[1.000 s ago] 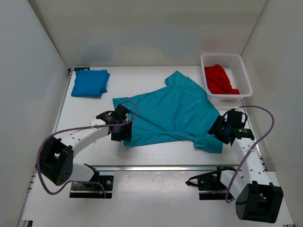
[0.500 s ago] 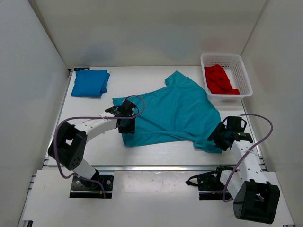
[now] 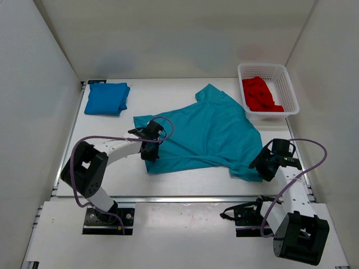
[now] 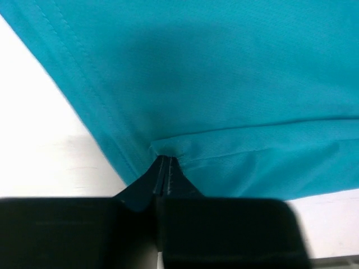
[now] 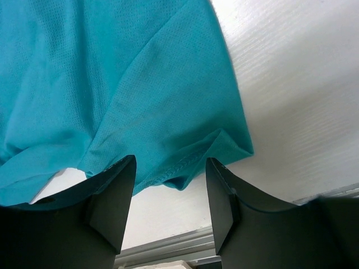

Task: Fold and stack the t-shirts
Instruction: Flatten out the tshirt

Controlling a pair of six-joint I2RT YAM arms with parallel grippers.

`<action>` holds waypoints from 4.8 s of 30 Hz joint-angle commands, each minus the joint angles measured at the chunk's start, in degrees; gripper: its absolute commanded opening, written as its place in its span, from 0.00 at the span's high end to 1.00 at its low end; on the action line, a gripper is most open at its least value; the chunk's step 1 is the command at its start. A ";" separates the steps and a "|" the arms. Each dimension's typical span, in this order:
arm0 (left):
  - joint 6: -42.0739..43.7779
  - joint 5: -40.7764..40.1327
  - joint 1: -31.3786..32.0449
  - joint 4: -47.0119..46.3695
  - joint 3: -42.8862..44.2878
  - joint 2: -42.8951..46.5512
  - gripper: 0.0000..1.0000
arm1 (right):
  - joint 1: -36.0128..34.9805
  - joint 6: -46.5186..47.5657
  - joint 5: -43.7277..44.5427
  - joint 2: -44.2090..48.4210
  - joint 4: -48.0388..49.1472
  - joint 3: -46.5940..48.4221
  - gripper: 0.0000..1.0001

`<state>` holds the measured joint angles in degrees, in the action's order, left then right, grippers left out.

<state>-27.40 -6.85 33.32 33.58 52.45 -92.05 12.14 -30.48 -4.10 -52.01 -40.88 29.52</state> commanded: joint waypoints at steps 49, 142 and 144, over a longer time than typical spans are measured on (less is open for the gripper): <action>11.30 3.70 -17.33 -3.44 79.41 -8.33 1.00 | -10.03 12.72 2.10 -40.29 17.60 92.49 1.00; 9.54 6.94 -6.08 -0.81 32.00 25.78 1.00 | -7.48 14.83 0.48 7.45 21.10 33.73 1.00; 11.40 3.26 -3.97 2.00 42.60 25.43 1.00 | -8.01 16.93 1.28 7.19 21.81 39.45 1.00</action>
<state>-19.92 -0.01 27.35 30.79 85.73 -68.93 4.95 -20.03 -9.19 -46.02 -21.63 62.37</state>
